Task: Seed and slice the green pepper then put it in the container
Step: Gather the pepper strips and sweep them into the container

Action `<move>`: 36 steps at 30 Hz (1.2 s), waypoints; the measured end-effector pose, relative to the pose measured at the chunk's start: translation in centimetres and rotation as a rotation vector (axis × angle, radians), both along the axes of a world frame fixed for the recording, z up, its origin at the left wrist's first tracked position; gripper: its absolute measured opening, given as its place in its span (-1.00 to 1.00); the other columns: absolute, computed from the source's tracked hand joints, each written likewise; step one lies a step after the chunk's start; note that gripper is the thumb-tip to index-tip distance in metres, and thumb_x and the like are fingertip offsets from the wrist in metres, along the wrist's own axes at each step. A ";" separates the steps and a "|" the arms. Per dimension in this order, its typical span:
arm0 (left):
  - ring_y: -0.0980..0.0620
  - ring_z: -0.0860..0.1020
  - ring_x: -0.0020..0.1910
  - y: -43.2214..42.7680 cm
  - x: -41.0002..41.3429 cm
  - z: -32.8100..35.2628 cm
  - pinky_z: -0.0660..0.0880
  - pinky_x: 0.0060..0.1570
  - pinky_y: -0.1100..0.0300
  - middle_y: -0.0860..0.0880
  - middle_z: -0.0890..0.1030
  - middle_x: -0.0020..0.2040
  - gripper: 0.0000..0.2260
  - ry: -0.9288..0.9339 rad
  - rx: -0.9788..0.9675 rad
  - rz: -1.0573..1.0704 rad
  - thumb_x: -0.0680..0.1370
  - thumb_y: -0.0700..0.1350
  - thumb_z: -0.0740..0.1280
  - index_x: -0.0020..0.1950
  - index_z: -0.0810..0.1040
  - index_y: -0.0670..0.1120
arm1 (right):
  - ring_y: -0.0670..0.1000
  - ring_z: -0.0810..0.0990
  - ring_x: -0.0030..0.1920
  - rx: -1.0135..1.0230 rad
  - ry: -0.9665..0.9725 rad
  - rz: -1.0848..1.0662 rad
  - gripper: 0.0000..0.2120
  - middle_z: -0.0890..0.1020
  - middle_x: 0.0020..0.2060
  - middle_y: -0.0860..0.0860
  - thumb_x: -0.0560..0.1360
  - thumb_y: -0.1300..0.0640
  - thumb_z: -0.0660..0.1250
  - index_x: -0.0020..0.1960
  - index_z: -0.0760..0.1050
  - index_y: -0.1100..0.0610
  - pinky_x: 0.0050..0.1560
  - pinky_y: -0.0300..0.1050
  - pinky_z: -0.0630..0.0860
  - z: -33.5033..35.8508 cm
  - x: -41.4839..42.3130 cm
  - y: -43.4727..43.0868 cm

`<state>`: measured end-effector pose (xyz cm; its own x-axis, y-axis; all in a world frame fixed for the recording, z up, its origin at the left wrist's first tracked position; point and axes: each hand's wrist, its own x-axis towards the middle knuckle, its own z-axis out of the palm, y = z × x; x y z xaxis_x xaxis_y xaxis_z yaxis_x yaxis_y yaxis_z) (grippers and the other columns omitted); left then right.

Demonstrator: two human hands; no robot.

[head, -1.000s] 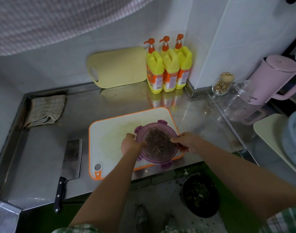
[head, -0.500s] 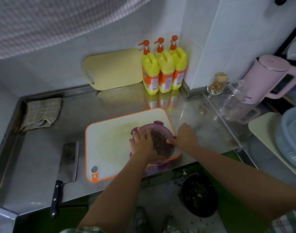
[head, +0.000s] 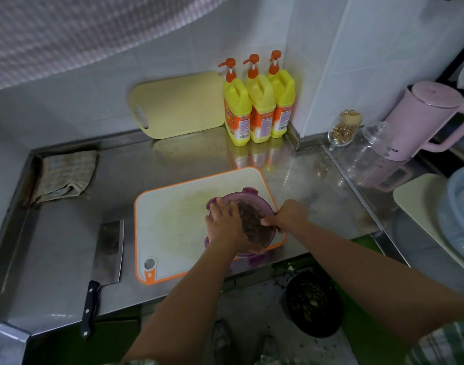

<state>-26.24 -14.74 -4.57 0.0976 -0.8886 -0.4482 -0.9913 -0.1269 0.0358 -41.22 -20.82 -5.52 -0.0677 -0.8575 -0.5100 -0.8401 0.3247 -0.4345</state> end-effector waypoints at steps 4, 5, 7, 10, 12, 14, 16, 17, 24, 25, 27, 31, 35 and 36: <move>-0.31 -0.12 0.53 -0.2 -0.1 0.0 0.11 0.46 -0.19 -0.26 -0.18 0.55 0.25 -0.014 0.005 -0.001 0.18 0.51 0.38 0.57 -0.14 -0.13 | -0.07 0.51 -0.49 0.020 -0.008 -0.076 -0.48 0.56 -0.40 0.02 0.16 -0.11 0.63 -0.11 0.55 0.21 -0.55 -0.27 0.29 0.1 0.1 -0.2; -0.31 -0.12 0.53 -0.2 -0.1 0.0 0.11 0.46 -0.19 -0.26 -0.18 0.55 0.25 -0.018 0.004 -0.002 0.18 0.51 0.38 0.57 -0.14 -0.13 | -0.11 0.48 -0.54 0.029 0.001 -0.076 -0.50 0.55 -0.48 -0.01 0.17 -0.12 0.63 -0.13 0.54 0.20 -0.54 -0.28 0.31 0.1 0.2 -0.3; -0.31 -0.13 0.53 -0.3 -0.1 -0.2 0.11 0.46 -0.20 -0.26 -0.18 0.55 0.25 -0.015 0.010 -0.007 0.18 0.51 0.38 0.57 -0.14 -0.12 | -0.14 0.47 -0.61 0.069 -0.008 -0.070 -0.52 0.49 -0.67 -0.06 0.19 -0.12 0.62 -0.17 0.53 0.20 -0.46 -0.25 0.42 0.2 0.2 -0.5; -0.30 -0.15 0.54 -0.7 1.1 -0.2 0.04 0.48 -0.22 -0.24 -0.19 0.56 0.24 0.010 0.011 -0.087 0.17 0.46 0.44 0.57 -0.13 -0.11 | -0.09 0.51 -0.64 0.187 -0.094 -0.050 -0.56 0.53 -0.64 0.01 0.24 0.00 0.62 -0.14 0.52 0.28 -0.40 -0.19 0.55 0.3 -0.3 -0.6; -0.28 -0.24 0.53 -1.0 2.4 -0.2 -0.11 0.47 -0.28 -0.19 -0.26 0.57 0.20 0.043 0.039 -0.179 0.20 0.40 0.48 0.58 -0.14 -0.02 | -0.03 0.58 -0.56 0.373 -0.179 -0.017 -0.53 0.62 -0.39 0.15 0.31 0.08 0.58 0.02 0.49 0.35 -0.32 -0.10 0.62 0.6 -0.5 -0.1; -0.28 -0.35 0.51 -1.0 3.3 -0.2 -0.24 0.42 -0.37 -0.13 -0.37 0.55 0.10 0.102 0.052 -0.141 0.23 0.42 0.44 0.57 -0.11 0.15 | 0.07 0.65 -0.33 0.516 -0.164 0.059 -0.44 0.62 -0.10 0.24 0.39 0.04 0.52 0.21 0.42 0.35 -0.19 -0.03 0.62 0.6 -0.4 0.0; -0.28 -0.37 0.50 -0.5 3.2 -0.5 -0.24 0.38 -0.41 -0.13 -0.42 0.53 0.05 0.137 0.021 -0.018 0.23 0.47 0.39 0.55 -0.10 0.26 | 0.19 0.63 -0.02 0.396 -0.152 0.095 -0.30 0.53 0.16 0.24 0.37 -0.01 0.52 0.34 0.30 0.27 -0.10 0.04 0.59 0.4 0.1 -0.5; -0.28 -0.34 0.51 -0.1 2.8 -0.6 -0.19 0.38 -0.41 -0.15 -0.41 0.53 0.07 0.115 0.014 0.024 0.22 0.48 0.38 0.55 -0.14 0.24 | 0.22 0.57 0.10 0.229 -0.127 0.138 -0.24 0.48 0.23 0.21 0.35 -0.05 0.53 0.36 0.26 0.23 -0.04 0.04 0.55 0.3 0.3 -0.9; -0.21 0.04 0.52 0.7 2.6 -1.6 0.22 0.37 -0.21 -0.09 -0.24 0.57 0.23 0.185 0.041 0.183 0.20 0.44 0.45 0.55 -0.32 0.10 | 0.16 0.56 0.07 -0.029 0.036 0.338 -0.45 0.58 0.04 0.17 0.34 -0.10 0.51 0.13 0.51 0.26 -0.13 -0.15 0.37 0.3 2.1 -1.6; -0.21 0.03 0.52 0.7 2.7 -1.7 0.22 0.37 -0.21 -0.08 -0.24 0.57 0.23 0.193 0.040 0.181 0.20 0.44 0.45 0.55 -0.32 0.11 | 0.16 0.57 0.06 -0.018 0.034 0.319 -0.45 0.59 0.01 0.17 0.33 -0.09 0.53 0.12 0.52 0.27 -0.14 -0.16 0.36 0.3 2.2 -1.7; -0.20 0.01 0.53 0.5 2.8 -2.1 0.21 0.38 -0.23 -0.06 -0.25 0.57 0.23 0.214 0.031 0.182 0.20 0.44 0.45 0.54 -0.33 0.12 | 0.15 0.58 0.03 0.000 0.043 0.303 -0.45 0.56 -0.10 0.13 0.30 -0.07 0.56 0.10 0.54 0.29 -0.17 -0.17 0.35 0.5 2.4 -2.0; -0.18 -0.10 0.56 0.4 3.2 -2.5 0.10 0.42 -0.27 -0.05 -0.28 0.57 0.24 0.247 0.023 0.169 0.19 0.43 0.46 0.54 -0.33 0.12 | 0.14 0.60 -0.02 0.042 0.057 0.281 -0.40 0.53 -0.16 0.10 0.25 -0.08 0.59 0.09 0.56 0.31 -0.20 -0.15 0.38 0.7 2.6 -2.6; -0.20 -0.33 0.53 0.0 3.9 -2.0 -0.13 0.41 -0.40 -0.04 -0.40 0.54 0.24 0.190 0.037 0.058 0.20 0.42 0.47 0.54 -0.34 0.13 | 0.18 0.61 -0.08 0.162 -0.014 0.221 -0.39 0.58 0.03 0.23 0.30 0.02 0.59 0.17 0.48 0.37 -0.28 -0.06 0.58 0.7 2.4 -2.0; -0.23 -0.38 0.50 -0.2 4.0 -1.7 -0.18 0.38 -0.43 -0.05 -0.44 0.52 0.25 0.167 0.035 0.034 0.19 0.41 0.48 0.54 -0.35 0.14 | 0.18 0.60 -0.17 0.250 -0.053 0.177 -0.39 0.57 0.07 0.26 0.33 0.07 0.57 0.21 0.44 0.39 -0.34 -0.06 0.60 0.9 2.1 -1.8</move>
